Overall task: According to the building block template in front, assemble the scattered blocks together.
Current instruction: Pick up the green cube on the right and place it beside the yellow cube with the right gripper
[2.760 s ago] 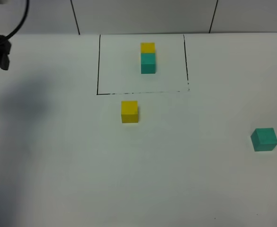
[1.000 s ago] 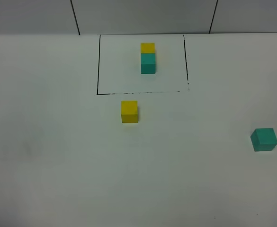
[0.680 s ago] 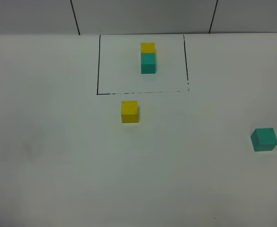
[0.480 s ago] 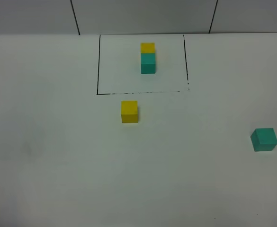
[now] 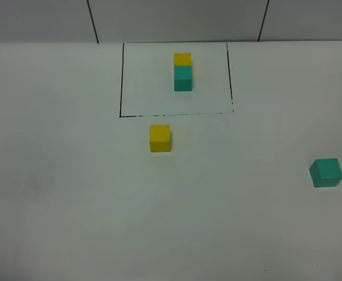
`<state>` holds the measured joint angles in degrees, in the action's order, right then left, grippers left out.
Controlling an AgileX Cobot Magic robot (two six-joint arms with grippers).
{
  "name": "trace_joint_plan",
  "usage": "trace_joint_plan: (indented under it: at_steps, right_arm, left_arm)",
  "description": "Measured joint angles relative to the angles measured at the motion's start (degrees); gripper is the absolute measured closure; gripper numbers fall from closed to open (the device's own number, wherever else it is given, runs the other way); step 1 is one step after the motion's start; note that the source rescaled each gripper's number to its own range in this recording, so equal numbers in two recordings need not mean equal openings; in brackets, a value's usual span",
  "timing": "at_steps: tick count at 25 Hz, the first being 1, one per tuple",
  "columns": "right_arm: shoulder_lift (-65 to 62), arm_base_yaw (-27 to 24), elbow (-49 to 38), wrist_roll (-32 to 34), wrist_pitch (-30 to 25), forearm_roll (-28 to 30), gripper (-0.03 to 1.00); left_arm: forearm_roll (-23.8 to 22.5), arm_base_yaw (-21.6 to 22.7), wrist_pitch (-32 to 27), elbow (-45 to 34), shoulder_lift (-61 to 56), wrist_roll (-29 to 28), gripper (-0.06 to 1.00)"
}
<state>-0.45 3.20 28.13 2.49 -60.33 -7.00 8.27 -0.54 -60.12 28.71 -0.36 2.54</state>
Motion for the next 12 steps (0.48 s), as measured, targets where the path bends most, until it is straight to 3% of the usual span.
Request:
trace_joint_plan:
  at_steps: [12]
  right_arm:
    - [0.0, 0.0, 0.0, 0.0, 0.0, 0.0, 0.28]
  left_arm:
    - [-6.59, 0.0, 0.0, 0.0, 0.0, -7.18, 0.2]
